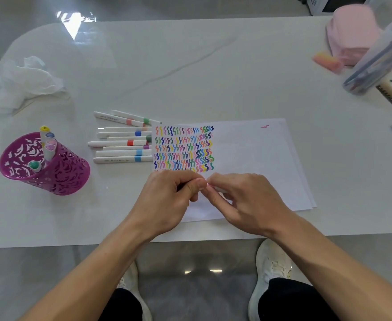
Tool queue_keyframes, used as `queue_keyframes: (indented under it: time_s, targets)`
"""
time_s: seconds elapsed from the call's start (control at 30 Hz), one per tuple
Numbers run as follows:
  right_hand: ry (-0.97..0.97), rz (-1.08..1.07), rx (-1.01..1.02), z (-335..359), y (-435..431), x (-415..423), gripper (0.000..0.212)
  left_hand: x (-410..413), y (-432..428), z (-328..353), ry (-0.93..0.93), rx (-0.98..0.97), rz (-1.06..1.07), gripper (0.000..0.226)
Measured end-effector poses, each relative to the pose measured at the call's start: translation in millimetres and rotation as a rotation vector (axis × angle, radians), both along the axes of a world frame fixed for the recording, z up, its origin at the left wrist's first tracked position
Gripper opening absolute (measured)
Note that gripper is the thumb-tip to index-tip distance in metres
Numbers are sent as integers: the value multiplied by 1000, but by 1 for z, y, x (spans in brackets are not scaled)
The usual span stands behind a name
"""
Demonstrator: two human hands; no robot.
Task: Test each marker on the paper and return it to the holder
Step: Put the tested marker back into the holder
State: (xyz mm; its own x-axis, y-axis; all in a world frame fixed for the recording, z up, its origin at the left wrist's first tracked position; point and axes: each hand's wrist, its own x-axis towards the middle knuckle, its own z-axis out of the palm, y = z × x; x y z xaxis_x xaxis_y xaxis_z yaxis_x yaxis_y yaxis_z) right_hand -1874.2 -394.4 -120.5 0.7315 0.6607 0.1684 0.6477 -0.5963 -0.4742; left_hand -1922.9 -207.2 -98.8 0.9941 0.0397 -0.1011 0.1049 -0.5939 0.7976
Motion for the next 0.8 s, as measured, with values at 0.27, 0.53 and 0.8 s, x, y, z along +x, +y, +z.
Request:
queue_keyframes:
  time_s: [0.27,0.53,0.8]
  targets:
    - [78,-57,29,2,-4,2,45,1,1,4,-2,3,12,23]
    - [518,-155,274,9,-11,11,19,4,3,-6,-58,165,138,17]
    - [928,-259,678,10,-9,25,30,4,2,-17,18,321,15,16]
